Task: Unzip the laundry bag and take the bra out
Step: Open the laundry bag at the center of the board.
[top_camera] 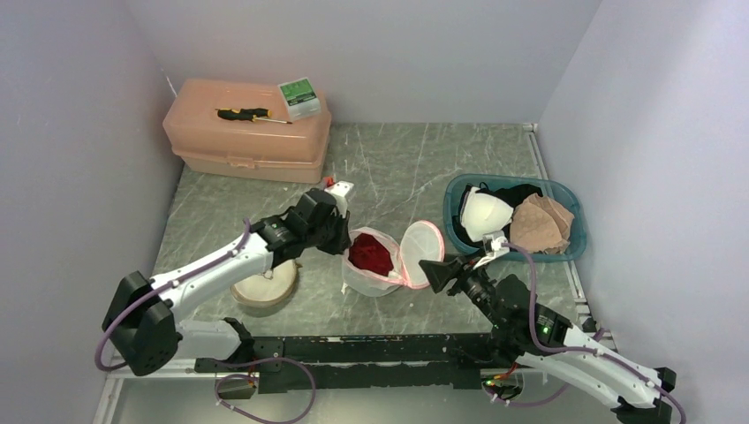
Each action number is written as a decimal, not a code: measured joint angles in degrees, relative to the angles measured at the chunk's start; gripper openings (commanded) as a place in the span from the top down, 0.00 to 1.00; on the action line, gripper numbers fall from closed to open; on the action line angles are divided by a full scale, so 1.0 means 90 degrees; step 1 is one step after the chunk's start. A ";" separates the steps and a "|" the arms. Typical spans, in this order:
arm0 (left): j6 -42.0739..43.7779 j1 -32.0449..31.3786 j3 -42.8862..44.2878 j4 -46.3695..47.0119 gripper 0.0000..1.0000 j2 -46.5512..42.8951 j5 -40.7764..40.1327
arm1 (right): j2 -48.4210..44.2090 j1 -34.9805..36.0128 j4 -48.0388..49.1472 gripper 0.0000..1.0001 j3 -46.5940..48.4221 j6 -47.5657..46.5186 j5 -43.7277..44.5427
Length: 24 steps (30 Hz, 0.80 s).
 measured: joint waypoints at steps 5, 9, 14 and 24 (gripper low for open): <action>-0.0209 0.0000 -0.0525 0.0325 0.97 -0.0539 -0.0056 | 0.0253 0.0000 -0.0398 0.32 0.0151 0.0129 0.0301; -0.0454 0.0000 -0.0928 0.0517 0.97 -0.0928 -0.0233 | 0.0682 0.0000 -0.0729 0.32 0.0840 0.0114 0.0651; -0.0709 0.0000 -0.1273 0.0699 0.97 -0.1350 -0.0384 | 0.1037 0.0000 -0.1098 0.31 0.1797 0.0075 0.1447; -0.1265 0.0000 -0.1739 0.1042 0.97 -0.1741 -0.0614 | 0.2812 0.0002 -0.0780 0.32 0.2521 -0.0170 0.0231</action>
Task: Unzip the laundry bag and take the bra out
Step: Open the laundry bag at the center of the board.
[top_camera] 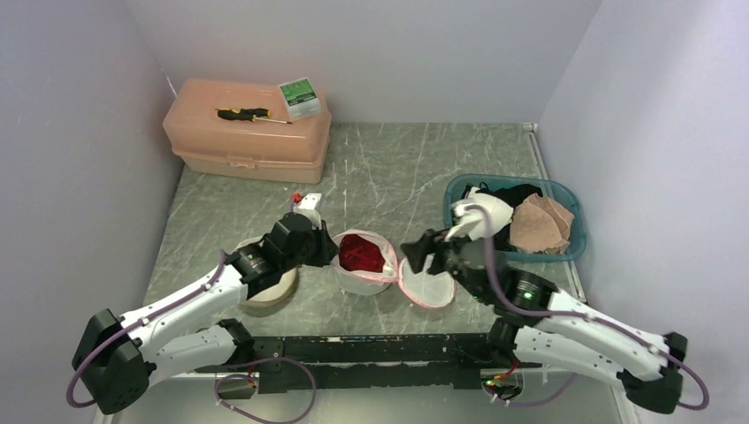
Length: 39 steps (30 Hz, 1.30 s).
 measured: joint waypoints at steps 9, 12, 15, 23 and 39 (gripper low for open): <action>-0.0350 -0.0002 -0.0182 0.0007 0.97 -0.0141 -0.0209 | 0.1583 -0.0410 0.1076 0.34 -0.1625 0.0765 -0.1314; -0.0447 -0.0002 -0.0211 -0.0039 0.97 -0.0192 -0.0306 | 0.1972 -0.0877 0.1817 0.33 -0.1863 0.0935 -0.1851; -0.0546 -0.0002 -0.0306 -0.0087 0.97 -0.0265 -0.0396 | 0.2283 -0.1195 0.2591 0.33 -0.2110 0.1066 -0.2339; -0.0663 -0.0002 -0.0522 -0.0202 0.97 -0.0372 -0.0488 | 0.3130 -0.1707 0.4014 0.45 -0.2336 0.1248 -0.3271; -0.0714 -0.0002 -0.0656 -0.0250 0.97 -0.0554 -0.0486 | 0.3082 -0.1841 0.4039 1.00 -0.2176 0.1209 -0.3859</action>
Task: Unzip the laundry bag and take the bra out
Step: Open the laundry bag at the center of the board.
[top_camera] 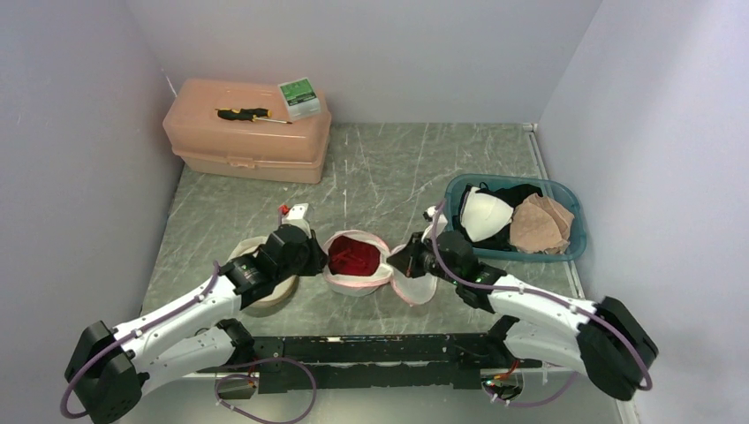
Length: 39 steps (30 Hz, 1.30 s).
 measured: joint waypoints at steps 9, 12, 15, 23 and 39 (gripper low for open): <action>0.0036 0.0000 0.0952 -0.0340 0.97 0.0284 -0.0002 | -0.1236 0.0000 -0.2339 1.00 0.1974 -0.1243 0.1073; 0.0063 0.0000 0.1574 -0.0284 0.97 0.0597 -0.0002 | -0.1341 0.0000 -0.2744 1.00 0.2494 -0.1581 0.1401; 0.0061 0.0000 0.1778 -0.0104 0.97 0.0806 -0.0002 | -0.1438 0.0000 -0.2931 1.00 0.2482 -0.1736 0.1654; 0.0024 0.0000 0.0631 0.0665 0.97 0.1127 -0.0044 | -0.1671 0.0007 -0.2375 1.00 0.0430 -0.1622 0.1783; -0.0236 -0.0012 0.0068 0.1078 0.97 0.0981 0.0454 | -0.2742 0.0770 -0.3228 0.42 0.0821 -0.1513 0.2205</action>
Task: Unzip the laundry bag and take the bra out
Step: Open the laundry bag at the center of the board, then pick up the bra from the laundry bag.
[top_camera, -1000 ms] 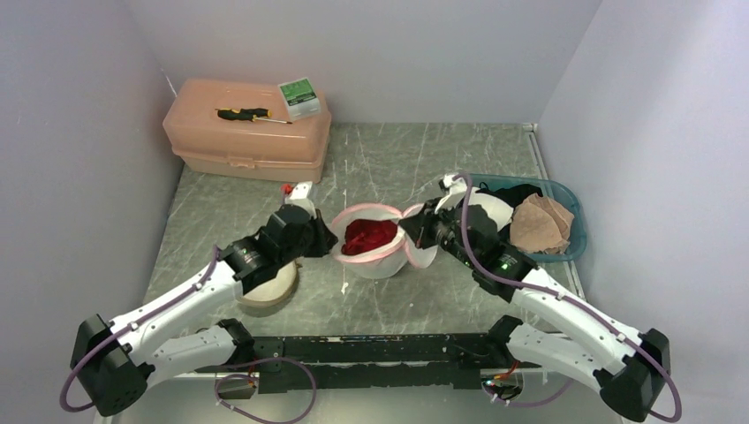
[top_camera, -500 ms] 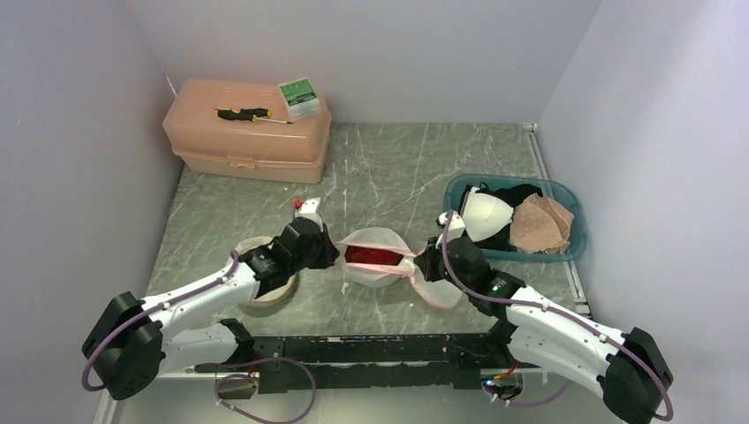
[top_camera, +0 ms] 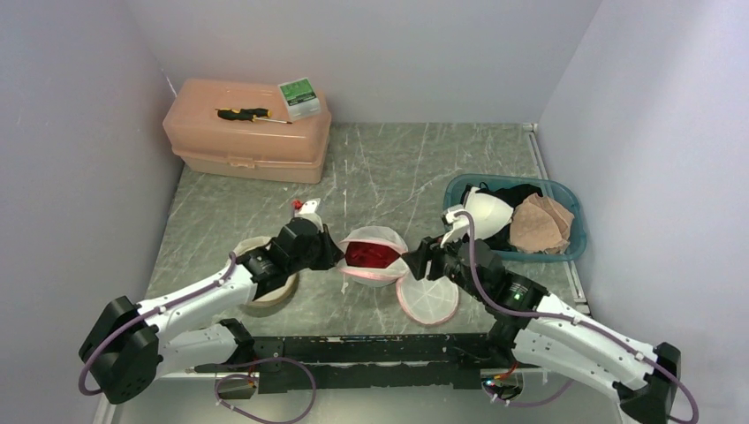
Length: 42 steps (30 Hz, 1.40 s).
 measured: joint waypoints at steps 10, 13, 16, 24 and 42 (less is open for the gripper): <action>-0.0075 0.0000 0.0308 -0.0194 0.97 0.0270 0.0226 | 0.2193 0.1205 0.0289 0.39 0.1343 -0.0617 0.0165; -0.0102 0.0000 0.0226 -0.0226 0.97 0.0238 0.0219 | 0.2803 0.1241 0.0379 0.36 0.1345 -0.0644 0.0158; -0.0107 0.0000 0.0075 -0.0345 0.97 0.0148 0.0170 | 0.3439 0.1287 0.0529 0.32 0.1430 -0.0668 0.0165; -0.0219 0.0000 -0.0182 -0.0566 0.97 0.0044 0.0015 | 0.4512 0.1469 0.1025 0.26 0.1948 -0.0784 0.0282; -0.0437 0.0000 -0.0789 -0.0046 0.97 -0.0029 0.0119 | 0.5899 0.2096 0.1037 0.23 0.2509 -0.0865 0.1280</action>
